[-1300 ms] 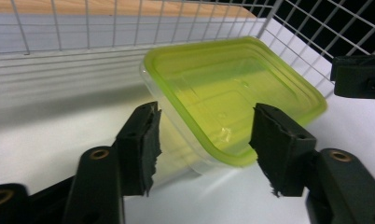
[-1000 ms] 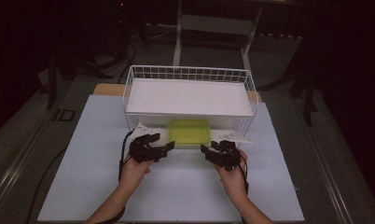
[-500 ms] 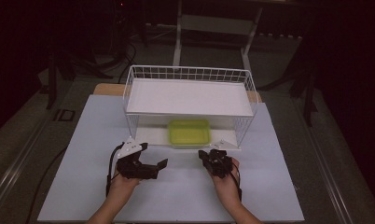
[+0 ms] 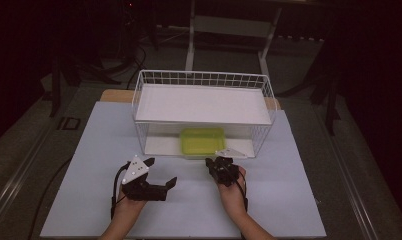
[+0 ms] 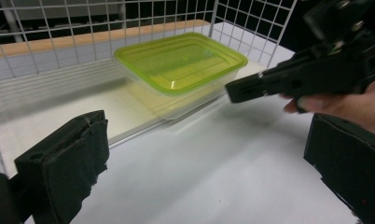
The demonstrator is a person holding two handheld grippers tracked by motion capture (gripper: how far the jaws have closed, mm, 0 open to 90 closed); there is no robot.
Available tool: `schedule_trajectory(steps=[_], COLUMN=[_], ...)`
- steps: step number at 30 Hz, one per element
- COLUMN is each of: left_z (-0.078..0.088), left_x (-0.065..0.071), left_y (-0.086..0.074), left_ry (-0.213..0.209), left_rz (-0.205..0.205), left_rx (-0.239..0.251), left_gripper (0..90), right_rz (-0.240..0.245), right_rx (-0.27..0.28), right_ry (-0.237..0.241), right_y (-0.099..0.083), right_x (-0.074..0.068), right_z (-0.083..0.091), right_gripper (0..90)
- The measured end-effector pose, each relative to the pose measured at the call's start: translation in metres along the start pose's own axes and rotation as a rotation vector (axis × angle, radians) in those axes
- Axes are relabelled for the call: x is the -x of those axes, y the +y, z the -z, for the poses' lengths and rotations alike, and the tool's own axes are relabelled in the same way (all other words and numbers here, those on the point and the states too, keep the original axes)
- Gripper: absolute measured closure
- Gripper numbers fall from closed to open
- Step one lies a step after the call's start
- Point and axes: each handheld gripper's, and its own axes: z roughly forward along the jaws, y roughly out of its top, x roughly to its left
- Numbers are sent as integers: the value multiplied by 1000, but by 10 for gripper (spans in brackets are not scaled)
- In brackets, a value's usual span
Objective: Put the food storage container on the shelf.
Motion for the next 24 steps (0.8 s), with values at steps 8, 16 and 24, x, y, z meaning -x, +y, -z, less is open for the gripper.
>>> schedule_trajectory(steps=[8,16,24], left_z=[3,6,5], left_x=[-1,-4,-5], left_y=[-2,-4,-7], left_ry=[4,9,14], left_rz=[-10,-8,-7], left_rx=[22,22,13], left_gripper=[6,6,6], right_rz=[-7,-4,-40], right_rx=[0,4,32], right_ry=[-20,-19,-41], right_y=[6,13,26], right_x=[0,-1,4], right_z=[-18,-29,-42], right_gripper=[900,900,900])
